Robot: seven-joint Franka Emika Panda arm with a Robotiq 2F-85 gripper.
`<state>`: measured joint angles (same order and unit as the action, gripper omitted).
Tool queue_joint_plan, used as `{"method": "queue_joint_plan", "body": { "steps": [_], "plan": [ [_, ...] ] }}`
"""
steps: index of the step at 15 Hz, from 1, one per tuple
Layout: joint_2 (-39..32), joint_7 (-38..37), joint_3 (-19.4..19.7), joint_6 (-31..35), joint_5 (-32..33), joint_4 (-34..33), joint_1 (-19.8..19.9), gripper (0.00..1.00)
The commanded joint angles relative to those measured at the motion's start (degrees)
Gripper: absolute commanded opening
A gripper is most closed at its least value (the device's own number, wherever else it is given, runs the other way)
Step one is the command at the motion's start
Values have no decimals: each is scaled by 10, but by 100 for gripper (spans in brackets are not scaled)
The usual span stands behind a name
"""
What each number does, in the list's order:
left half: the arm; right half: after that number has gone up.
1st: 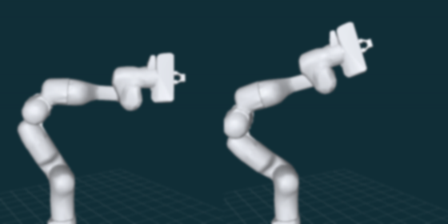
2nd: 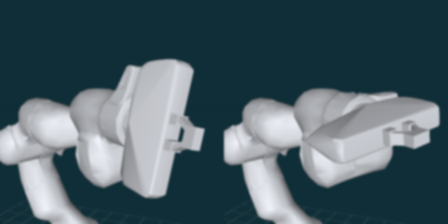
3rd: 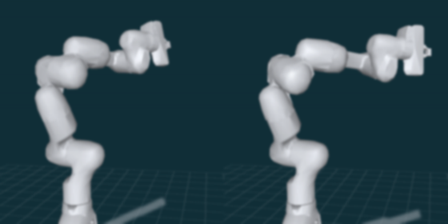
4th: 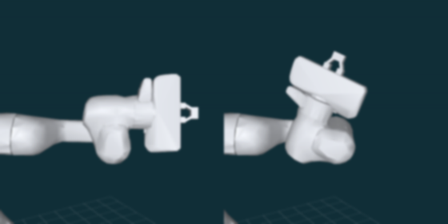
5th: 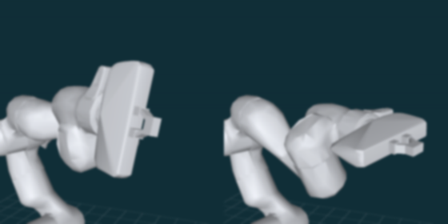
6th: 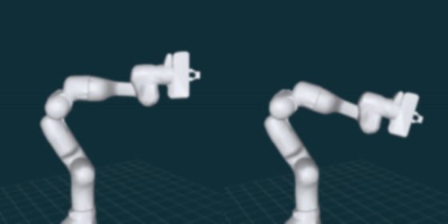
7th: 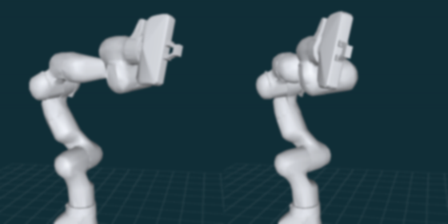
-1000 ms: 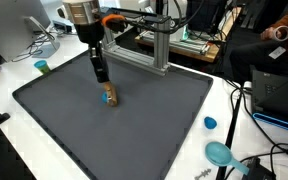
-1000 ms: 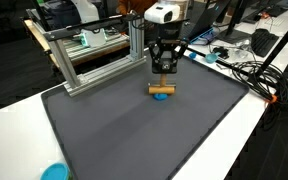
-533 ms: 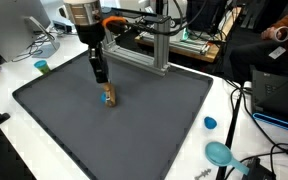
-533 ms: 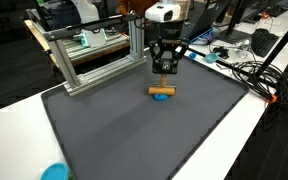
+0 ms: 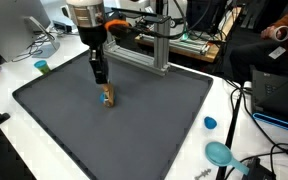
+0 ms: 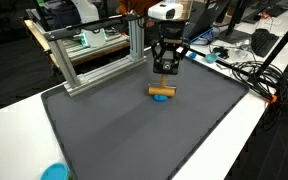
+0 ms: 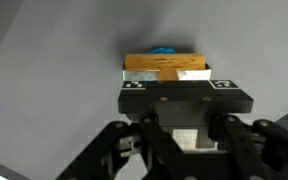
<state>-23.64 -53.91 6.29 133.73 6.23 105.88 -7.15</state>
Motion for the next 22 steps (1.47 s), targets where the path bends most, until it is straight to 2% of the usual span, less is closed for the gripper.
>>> {"method": "queue_joint_plan", "body": {
  "steps": [1,6,10,14,16,17,18,19,22],
  "plan": [
    [-58,-43,30,46,54,-18,-4,22],
    [-57,-22,19,35,41,-19,6,22],
    [-47,159,-29,51,-26,-9,50,22],
    [-43,319,-41,38,-67,-12,75,22],
    [-46,324,-26,11,-60,-22,69,22],
    [-1,293,-27,0,-65,-3,55,47],
    [-2,300,-27,-2,-65,-5,55,47],
    [-2,303,-27,-2,-65,-5,55,22],
    [-1,250,-5,38,-29,1,34,22]
  ]
}}
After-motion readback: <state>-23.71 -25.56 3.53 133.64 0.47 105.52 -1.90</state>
